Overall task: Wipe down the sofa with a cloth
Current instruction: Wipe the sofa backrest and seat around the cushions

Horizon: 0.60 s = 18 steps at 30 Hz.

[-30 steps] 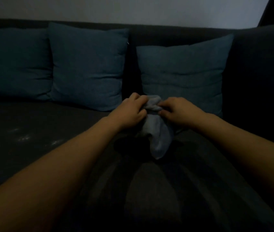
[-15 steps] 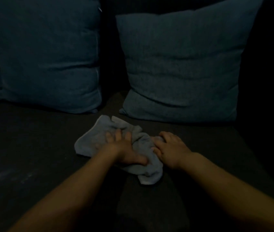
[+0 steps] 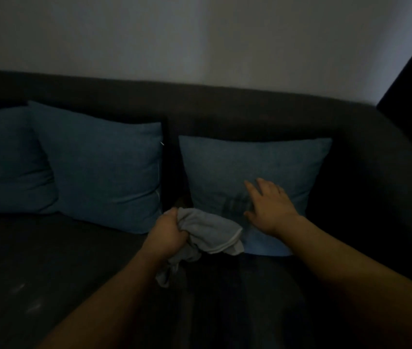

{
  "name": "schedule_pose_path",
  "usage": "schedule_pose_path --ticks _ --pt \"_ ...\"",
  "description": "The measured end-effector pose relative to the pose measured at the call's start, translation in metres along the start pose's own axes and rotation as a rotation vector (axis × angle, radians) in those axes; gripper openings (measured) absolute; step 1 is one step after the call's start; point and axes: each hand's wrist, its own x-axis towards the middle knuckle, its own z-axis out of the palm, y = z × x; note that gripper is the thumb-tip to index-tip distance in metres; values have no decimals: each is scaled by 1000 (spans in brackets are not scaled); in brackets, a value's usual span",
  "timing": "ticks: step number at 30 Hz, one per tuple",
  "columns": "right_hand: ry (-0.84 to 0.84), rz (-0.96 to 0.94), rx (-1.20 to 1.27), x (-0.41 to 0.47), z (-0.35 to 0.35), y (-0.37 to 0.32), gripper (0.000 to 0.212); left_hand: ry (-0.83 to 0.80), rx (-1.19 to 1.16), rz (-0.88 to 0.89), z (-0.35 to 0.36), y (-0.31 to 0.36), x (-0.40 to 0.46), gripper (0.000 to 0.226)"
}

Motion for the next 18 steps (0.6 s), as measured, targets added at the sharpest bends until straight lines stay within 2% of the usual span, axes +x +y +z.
schedule_pose_path --ticks 4,10,13,14,16,18 --pt "-60 62 -25 56 -34 -1 90 91 -69 15 -30 10 40 31" --pt "-142 81 -84 141 -18 -6 100 100 -358 -144 -32 -19 113 26" --pt "-121 87 -119 178 -2 4 118 108 -525 -148 -29 -31 142 49" --pt "-107 82 -155 188 1 8 124 130 -561 -127 -25 -37 149 49" --pt "-84 69 -208 205 3 13 131 125 -607 -66 -26 -42 158 25" --pt "-59 60 -195 212 3 14 123 90 -591 -21 -36 -43 171 24"
